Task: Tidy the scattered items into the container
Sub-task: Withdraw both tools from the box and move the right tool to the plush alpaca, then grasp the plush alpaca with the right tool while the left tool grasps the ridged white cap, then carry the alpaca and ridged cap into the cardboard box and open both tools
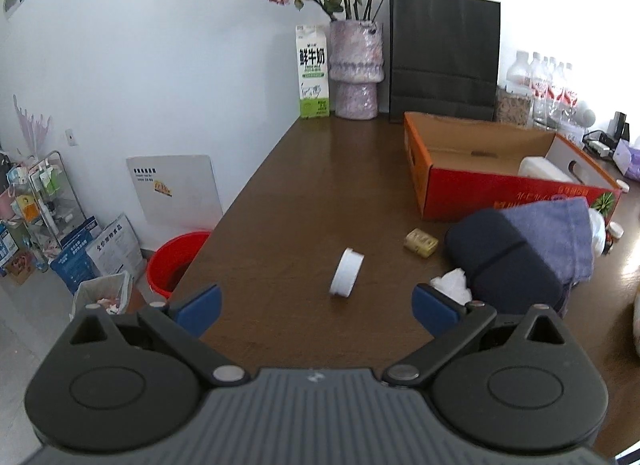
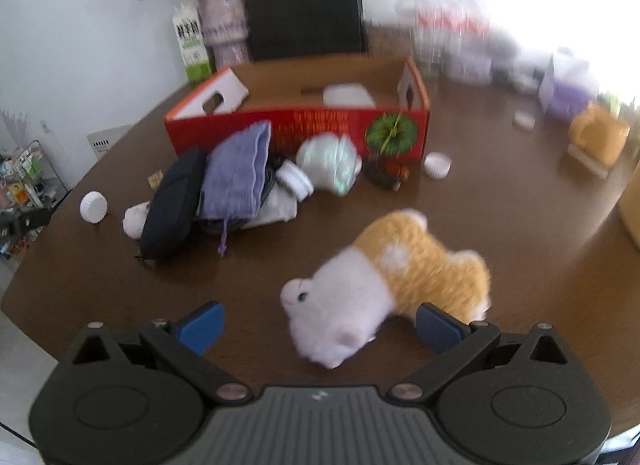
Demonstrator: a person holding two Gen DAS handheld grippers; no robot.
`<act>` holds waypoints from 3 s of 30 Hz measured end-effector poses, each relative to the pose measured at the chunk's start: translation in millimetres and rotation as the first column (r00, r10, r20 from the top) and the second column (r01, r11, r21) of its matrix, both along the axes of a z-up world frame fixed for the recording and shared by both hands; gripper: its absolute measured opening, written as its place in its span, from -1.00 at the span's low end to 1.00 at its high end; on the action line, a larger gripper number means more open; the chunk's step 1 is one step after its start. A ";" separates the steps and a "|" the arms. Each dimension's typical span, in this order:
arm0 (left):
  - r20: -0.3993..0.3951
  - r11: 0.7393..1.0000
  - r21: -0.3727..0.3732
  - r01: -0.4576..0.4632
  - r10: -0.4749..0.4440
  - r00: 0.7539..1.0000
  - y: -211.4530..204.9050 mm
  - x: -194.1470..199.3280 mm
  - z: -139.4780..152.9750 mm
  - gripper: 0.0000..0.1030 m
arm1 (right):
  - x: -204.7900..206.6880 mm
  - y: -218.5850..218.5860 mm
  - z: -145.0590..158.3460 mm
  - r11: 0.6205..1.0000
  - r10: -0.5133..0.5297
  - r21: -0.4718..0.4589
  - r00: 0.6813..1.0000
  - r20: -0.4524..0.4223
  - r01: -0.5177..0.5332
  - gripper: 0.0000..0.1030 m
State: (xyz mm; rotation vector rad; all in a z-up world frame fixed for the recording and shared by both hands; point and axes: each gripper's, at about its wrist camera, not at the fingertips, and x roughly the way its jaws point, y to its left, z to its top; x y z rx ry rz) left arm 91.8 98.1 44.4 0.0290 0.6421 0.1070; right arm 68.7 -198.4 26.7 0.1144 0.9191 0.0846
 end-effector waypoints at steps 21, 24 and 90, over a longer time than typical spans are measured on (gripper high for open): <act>-0.091 1.000 -0.011 -0.013 0.011 0.996 23.8 58.9 -25.7 1.00 | 108.4 -7.5 -30.6 0.994 -0.090 -0.075 0.981 -0.173 0.078 0.31; -0.099 1.000 -0.006 -0.005 0.004 0.995 18.6 72.8 -28.2 1.00 | 112.3 -8.6 -28.1 0.995 -0.078 -0.069 0.986 -0.145 0.068 -0.07; 0.068 0.975 -0.067 0.212 -0.207 0.976 -139.4 190.2 62.3 -0.70 | 194.1 38.3 63.2 0.983 0.181 -0.055 0.938 0.296 -0.172 -0.12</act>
